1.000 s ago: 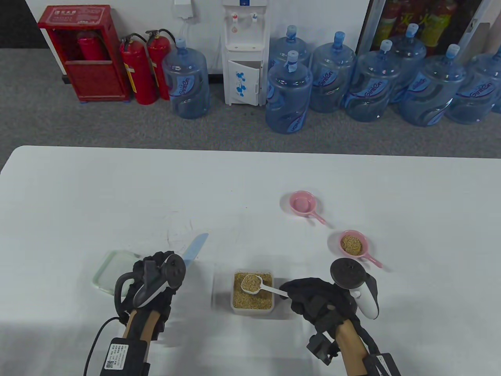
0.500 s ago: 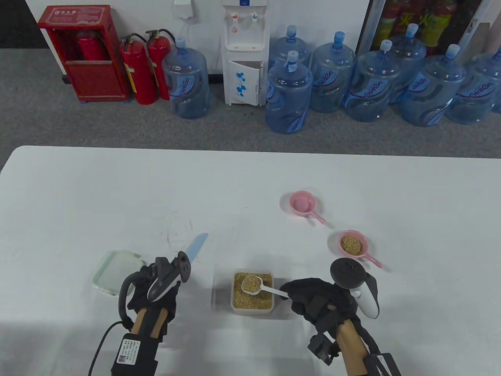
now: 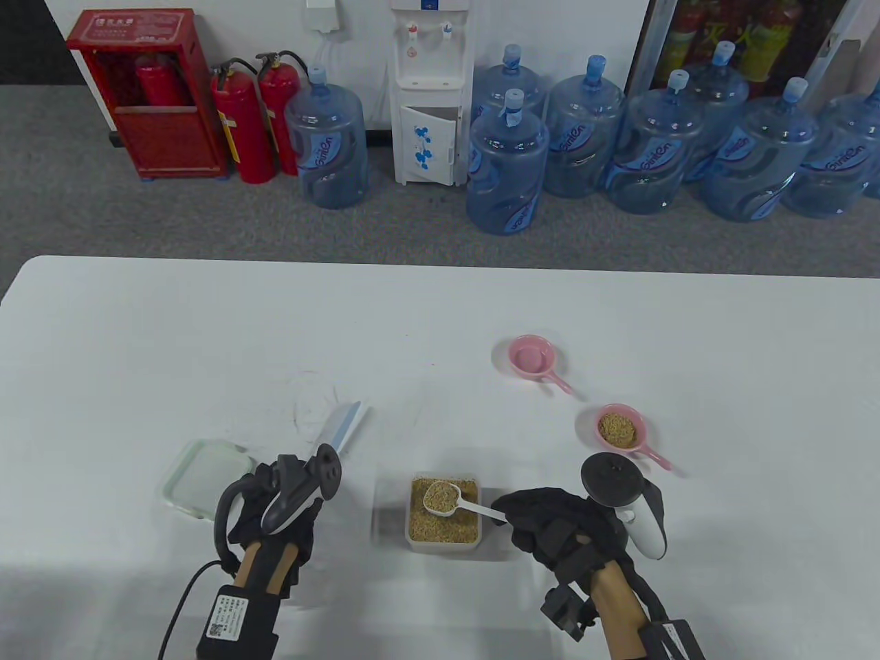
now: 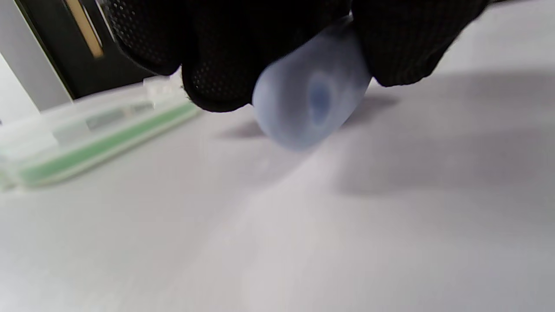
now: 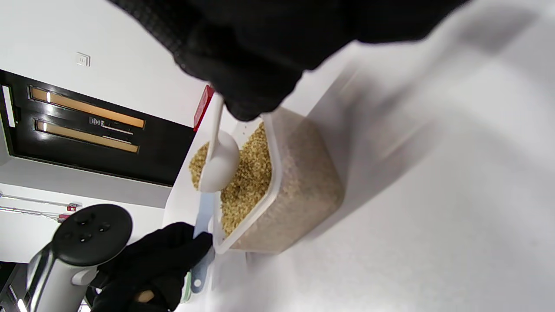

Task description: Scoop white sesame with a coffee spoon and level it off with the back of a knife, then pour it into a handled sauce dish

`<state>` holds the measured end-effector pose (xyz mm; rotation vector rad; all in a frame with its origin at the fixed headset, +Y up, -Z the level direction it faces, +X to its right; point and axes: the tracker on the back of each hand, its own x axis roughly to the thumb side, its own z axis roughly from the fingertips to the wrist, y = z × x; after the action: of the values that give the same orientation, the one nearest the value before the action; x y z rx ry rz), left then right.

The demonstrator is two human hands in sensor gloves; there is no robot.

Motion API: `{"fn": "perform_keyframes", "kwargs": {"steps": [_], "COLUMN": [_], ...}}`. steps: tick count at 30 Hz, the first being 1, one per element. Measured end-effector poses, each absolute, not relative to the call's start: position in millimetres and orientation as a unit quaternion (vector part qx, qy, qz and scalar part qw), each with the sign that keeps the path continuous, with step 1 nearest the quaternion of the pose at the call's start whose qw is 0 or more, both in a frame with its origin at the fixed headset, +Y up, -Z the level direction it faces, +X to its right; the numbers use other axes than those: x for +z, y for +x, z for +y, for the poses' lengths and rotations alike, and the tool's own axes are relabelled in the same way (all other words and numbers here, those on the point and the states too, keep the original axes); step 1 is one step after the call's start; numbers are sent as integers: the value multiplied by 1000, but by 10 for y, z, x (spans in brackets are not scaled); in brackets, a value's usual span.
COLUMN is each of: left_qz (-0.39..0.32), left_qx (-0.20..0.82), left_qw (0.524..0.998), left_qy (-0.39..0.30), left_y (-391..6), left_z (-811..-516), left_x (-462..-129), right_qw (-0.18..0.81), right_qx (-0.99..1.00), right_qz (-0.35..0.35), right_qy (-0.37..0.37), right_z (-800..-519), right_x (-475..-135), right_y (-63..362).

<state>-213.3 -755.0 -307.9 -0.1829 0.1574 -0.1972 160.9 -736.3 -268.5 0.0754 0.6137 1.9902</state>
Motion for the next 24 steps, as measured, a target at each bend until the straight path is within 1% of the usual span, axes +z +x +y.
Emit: {"fn": "perform_keyframes", "kwargs": {"steps": [2,3,8,12,14,17,20,24], "left_qz": [70,64,11,-64,-99,-140,-167,-181], "left_qx": [-76,-64,11,91,115,139,163,170], "left_qw": [993,995,999,991,985,974,961,957], "left_qy": [-56,-50,-47,-69,-77,-114,-146,-153], "left_y": [-2113,-2103,-1966,-1774,-1679,-1539,-1438,-1364], "left_z": [-7445,-7417,-7264,-7105,-7061,-7044,-7053,-7038], "left_x": [-3045,-3033,-2906,-2739,-2660,-2563,-2507,-2453], "right_qw": [504,504,503,502,502,500,496,495], "right_qx": [825,825,826,828,828,830,833,834], "right_qz": [253,253,252,249,249,247,243,244], "right_qy": [31,31,31,30,29,27,27,28], "right_z": [-7361,-7360,-7357,-7353,-7352,-7349,-7342,-7337], "right_x": [-2685,-2685,-2685,-2687,-2688,-2686,-2686,-2688], "right_y": [1611,1612,1614,1624,1628,1630,1631,1632]}}
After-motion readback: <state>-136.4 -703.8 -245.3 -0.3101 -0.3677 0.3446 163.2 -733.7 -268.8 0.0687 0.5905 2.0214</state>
